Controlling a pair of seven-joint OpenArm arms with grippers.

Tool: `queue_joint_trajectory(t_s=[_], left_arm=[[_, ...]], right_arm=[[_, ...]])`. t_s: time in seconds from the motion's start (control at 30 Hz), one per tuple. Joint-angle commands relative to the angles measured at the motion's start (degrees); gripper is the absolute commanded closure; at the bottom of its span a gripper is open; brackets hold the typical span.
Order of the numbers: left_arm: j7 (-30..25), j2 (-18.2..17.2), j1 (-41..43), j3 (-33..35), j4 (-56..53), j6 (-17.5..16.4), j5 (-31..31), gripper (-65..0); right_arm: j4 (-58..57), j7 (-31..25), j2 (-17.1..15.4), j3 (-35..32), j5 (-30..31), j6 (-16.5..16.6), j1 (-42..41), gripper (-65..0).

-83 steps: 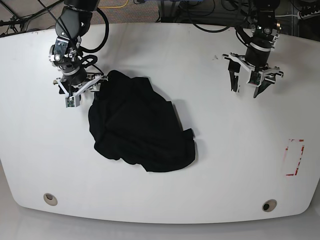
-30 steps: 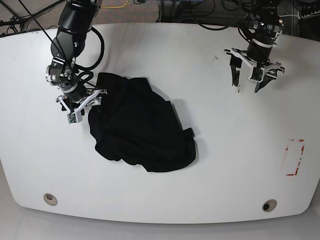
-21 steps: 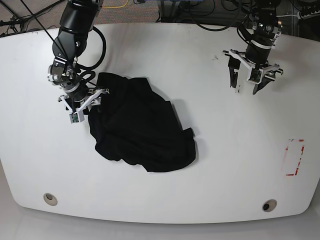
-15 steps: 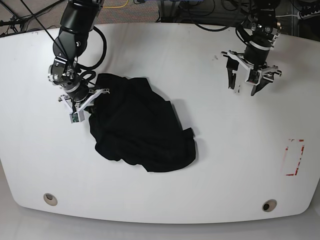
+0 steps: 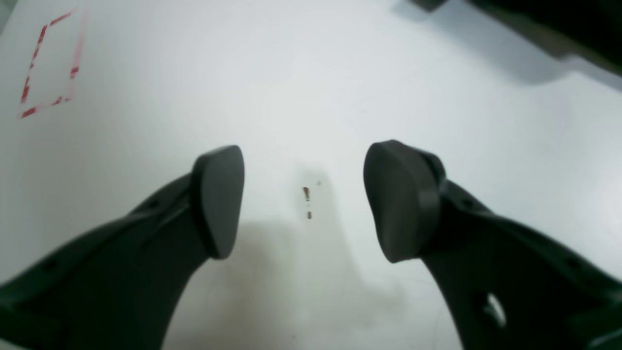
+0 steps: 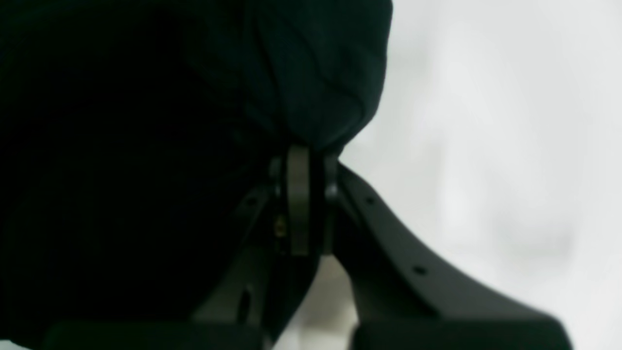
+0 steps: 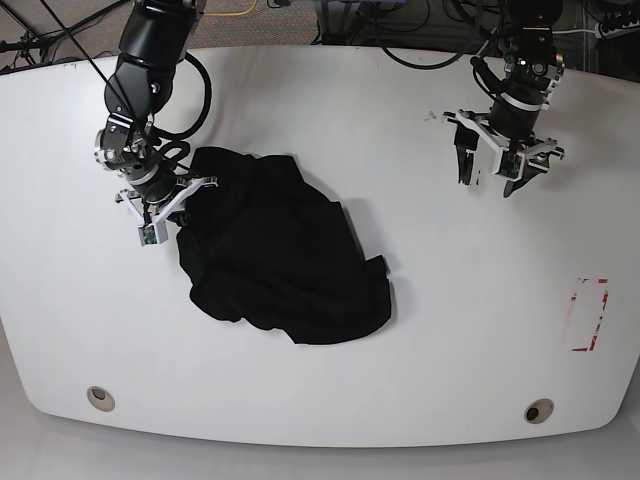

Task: Fold the T-shirt properly
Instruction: 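Hold the T-shirt edge with the right gripper, lower the left gripper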

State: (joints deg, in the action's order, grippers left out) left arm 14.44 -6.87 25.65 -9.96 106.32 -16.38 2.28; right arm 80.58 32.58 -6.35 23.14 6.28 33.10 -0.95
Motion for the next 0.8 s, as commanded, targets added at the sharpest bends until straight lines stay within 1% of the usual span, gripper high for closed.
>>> queue_joint_trajectory(t_s=[0.0, 0.4, 0.47, 0.77], left_arm=[[0.2, -0.1, -1.0, -0.2, 1.1, 0.0, -1.2, -40.3], [5.2, 0.1, -4.7, -1.3, 0.1, 0.7, -1.1, -41.1], [6.2, 0.1, -5.2, -1.7, -0.6, 1.1, -0.5, -40.8], [8.3, 0.9, -6.8, -2.2, -1.3, 1.1, -0.3, -40.7]], right_arm=[[1.1, -0.9, -0.6, 0.1, 0.7, 0.2, -0.6, 0.0], [3.2, -0.1, -0.4, -0.1, 0.6, 0.1, -0.2, 0.0], [6.0, 0.7, -0.3, -0.3, 0.5, 0.1, 0.4, 0.0], [13.4, 2.2, 0.0, -0.9, 0.6, -0.1, 2.4, 0.0]])
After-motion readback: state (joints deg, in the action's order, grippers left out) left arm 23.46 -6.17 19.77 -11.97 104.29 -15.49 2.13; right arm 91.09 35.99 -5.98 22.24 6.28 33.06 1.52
